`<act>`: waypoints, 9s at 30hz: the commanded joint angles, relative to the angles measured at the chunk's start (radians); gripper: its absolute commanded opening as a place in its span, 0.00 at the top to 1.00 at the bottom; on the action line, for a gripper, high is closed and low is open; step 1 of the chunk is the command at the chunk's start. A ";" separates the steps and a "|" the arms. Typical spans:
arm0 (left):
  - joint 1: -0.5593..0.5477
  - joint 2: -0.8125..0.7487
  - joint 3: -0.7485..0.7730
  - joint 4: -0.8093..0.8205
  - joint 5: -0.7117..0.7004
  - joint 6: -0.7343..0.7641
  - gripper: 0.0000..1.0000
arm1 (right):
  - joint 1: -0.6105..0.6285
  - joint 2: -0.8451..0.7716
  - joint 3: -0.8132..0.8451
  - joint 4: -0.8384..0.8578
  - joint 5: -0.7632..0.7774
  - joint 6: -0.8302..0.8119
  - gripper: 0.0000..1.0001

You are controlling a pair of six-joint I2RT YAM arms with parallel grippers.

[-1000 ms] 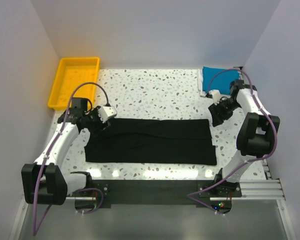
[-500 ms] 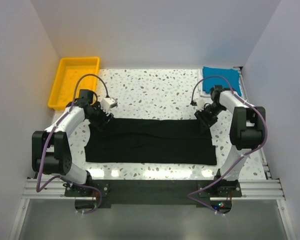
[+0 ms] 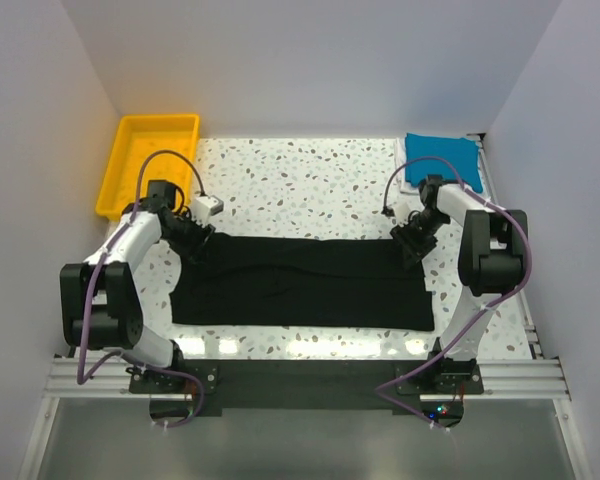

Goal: Fold and stack the t-shirts
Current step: Fold the tshirt

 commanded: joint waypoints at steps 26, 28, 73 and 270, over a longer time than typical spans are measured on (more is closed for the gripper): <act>0.077 -0.344 -0.241 -0.145 0.310 0.556 0.84 | 0.401 0.080 0.417 0.112 -0.340 0.416 0.53; 0.145 -0.268 -0.192 -0.166 0.363 0.483 0.74 | 0.457 0.120 0.468 0.180 -0.349 0.526 0.52; 0.254 0.143 0.035 -0.007 0.345 -0.110 0.38 | 0.723 0.430 0.737 0.402 -0.516 0.805 1.00; -0.278 0.824 0.748 0.134 -0.084 -0.277 0.60 | 0.438 -0.149 -0.009 -0.294 -0.044 -0.041 0.61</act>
